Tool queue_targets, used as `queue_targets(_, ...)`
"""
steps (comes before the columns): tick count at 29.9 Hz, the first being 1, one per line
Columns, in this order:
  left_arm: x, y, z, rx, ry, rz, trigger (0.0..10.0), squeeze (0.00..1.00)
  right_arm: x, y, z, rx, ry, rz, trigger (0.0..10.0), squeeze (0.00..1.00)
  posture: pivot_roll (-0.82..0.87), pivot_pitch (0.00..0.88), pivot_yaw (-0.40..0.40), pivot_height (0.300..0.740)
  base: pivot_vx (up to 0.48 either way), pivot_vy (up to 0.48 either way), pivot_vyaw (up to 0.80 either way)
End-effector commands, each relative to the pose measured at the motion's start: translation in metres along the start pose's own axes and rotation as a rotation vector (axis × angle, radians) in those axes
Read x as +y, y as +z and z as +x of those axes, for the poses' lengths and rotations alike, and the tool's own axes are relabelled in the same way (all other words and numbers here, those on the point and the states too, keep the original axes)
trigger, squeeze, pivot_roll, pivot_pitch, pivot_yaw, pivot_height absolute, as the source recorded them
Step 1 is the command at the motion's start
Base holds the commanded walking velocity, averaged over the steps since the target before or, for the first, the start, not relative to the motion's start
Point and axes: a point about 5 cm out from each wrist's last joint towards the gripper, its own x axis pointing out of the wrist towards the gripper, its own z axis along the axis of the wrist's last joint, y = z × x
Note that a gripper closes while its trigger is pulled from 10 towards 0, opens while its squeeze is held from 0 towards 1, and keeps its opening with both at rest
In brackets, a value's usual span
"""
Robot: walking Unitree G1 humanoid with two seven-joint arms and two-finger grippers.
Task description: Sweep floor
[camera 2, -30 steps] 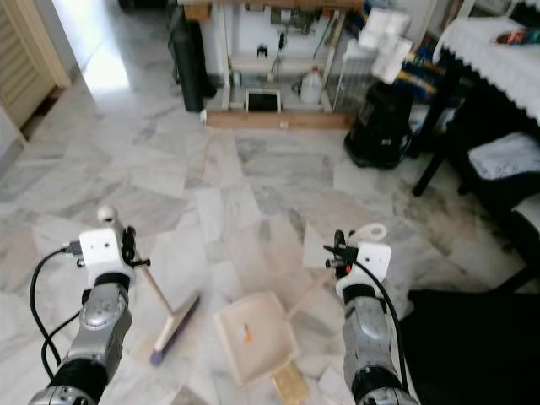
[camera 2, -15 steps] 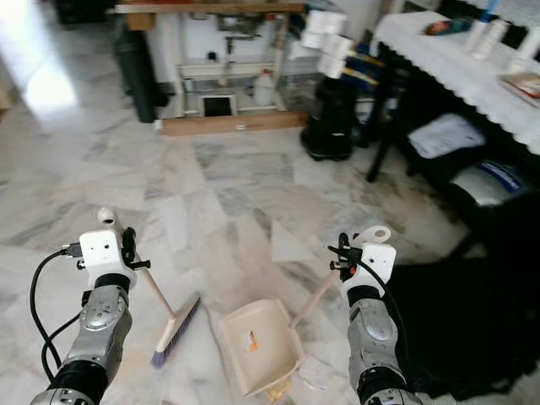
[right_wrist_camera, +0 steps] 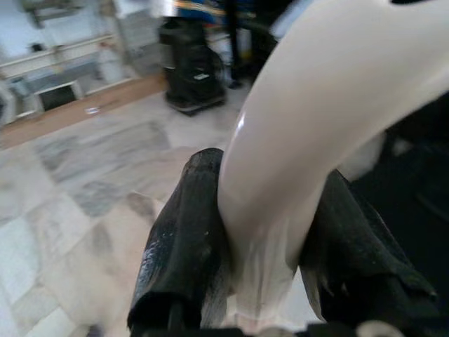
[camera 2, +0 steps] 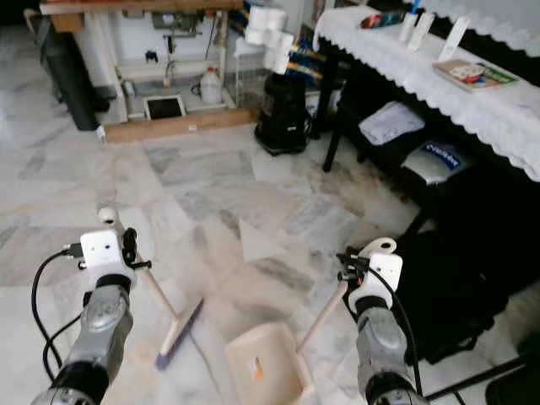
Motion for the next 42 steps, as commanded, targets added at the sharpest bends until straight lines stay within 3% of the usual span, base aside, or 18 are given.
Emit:
queue_targets(1, -0.009, 0.009, 0.004, -0.038, -0.019, -0.030, 10.0, 0.00, -0.005, 0.003, 0.002, -0.005, -0.020, 0.017, 10.0, 0.00, -0.03, 0.042, -0.021, 0.740, 0.000, 0.352, -0.80)
queue_targets(5, -0.009, 0.009, 0.004, -0.042, -0.020, -0.023, 10.0, 0.00, -0.004, 0.003, 0.003, -0.001, -0.020, 0.020, 10.0, 0.00, -0.03, 0.042, -0.020, 0.740, 0.000, 0.403, -0.80)
queue_targets(27, -0.009, 0.010, 0.005, -0.046, -0.026, -0.015, 10.0, 0.00, 0.004, 0.008, 0.007, -0.027, -0.012, 0.015, 10.0, 0.00, -0.02, 0.044, -0.018, 0.740, 0.000, 0.000, -0.80)
queue_targets(35, -0.010, 0.010, 0.004, -0.046, -0.033, -0.012, 10.0, 0.00, 0.007, 0.014, 0.007, -0.076, -0.020, -0.001, 10.0, 0.00, -0.03, 0.042, -0.018, 0.740, 0.000, 0.000, 0.00)
queue_targets(42, -0.010, 0.009, 0.003, -0.044, -0.031, -0.011, 10.0, 0.00, -0.004, 0.022, 0.005, -0.145, -0.137, -0.043, 10.0, 0.00, -0.03, 0.040, -0.017, 0.740, 0.000, 0.000, 0.00)
